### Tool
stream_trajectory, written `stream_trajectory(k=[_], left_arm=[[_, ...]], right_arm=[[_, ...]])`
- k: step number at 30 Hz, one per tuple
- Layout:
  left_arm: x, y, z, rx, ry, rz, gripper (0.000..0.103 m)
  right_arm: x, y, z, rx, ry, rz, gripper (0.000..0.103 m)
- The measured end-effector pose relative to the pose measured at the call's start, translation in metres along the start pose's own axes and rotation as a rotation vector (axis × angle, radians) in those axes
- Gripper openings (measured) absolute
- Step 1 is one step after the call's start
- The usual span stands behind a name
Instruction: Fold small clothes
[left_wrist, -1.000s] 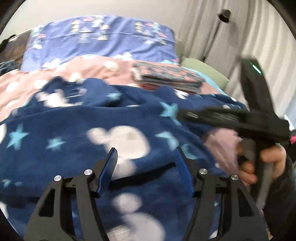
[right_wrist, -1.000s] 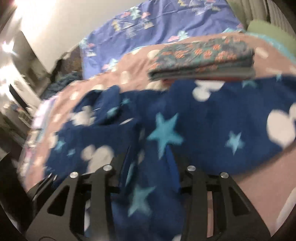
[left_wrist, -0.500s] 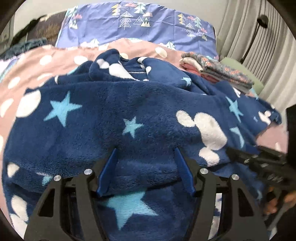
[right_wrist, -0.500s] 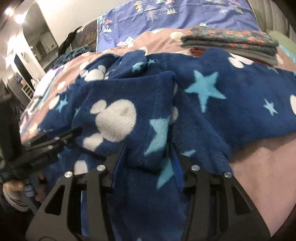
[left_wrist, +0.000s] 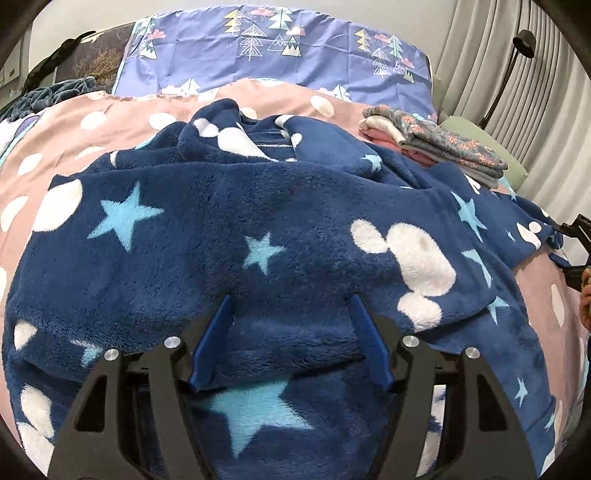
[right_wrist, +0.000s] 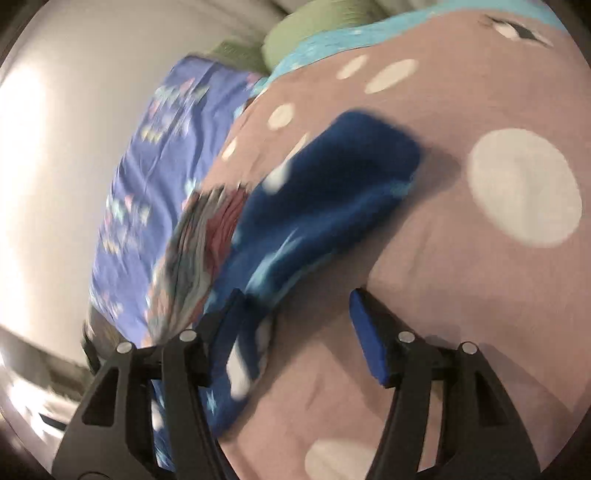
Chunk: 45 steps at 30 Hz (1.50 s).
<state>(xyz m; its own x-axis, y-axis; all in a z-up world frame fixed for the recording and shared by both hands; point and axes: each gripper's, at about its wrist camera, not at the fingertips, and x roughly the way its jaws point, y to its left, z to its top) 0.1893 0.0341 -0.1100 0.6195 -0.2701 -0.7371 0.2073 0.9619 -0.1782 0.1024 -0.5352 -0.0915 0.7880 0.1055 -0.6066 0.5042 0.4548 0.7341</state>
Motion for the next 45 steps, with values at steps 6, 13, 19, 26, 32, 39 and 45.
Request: stream_trajectory(k=[6, 13, 19, 26, 32, 39, 45], left_arm=[[-0.001, 0.000, -0.002, -0.005, -0.011, 0.011, 0.068], [0.000, 0.002, -0.003, -0.017, -0.016, 0.006, 0.068], [-0.002, 0.007, -0.003, -0.043, -0.024, -0.024, 0.068], [-0.003, 0.015, -0.004, -0.082, -0.034, -0.070, 0.068], [-0.002, 0.015, -0.004, -0.089, -0.034, -0.082, 0.068], [-0.010, 0.028, -0.004, -0.153, -0.063, -0.160, 0.068], [-0.027, 0.040, -0.002, -0.264, -0.090, -0.388, 0.068]], right_arm=[[0.010, -0.014, 0.030, 0.127, -0.085, -0.009, 0.030], [0.009, 0.040, 0.013, 0.072, -0.079, 0.099, 0.010], [0.006, 0.195, -0.120, -0.434, 0.142, 0.432, 0.010], [0.072, 0.204, -0.276, -0.723, 0.500, 0.342, 0.018], [0.066, 0.181, -0.286, -0.701, 0.528, 0.348, 0.033], [0.068, 0.204, -0.256, -0.575, 0.458, 0.438, 0.043], [0.060, 0.210, -0.277, -0.712, 0.572, 0.559, 0.042]])
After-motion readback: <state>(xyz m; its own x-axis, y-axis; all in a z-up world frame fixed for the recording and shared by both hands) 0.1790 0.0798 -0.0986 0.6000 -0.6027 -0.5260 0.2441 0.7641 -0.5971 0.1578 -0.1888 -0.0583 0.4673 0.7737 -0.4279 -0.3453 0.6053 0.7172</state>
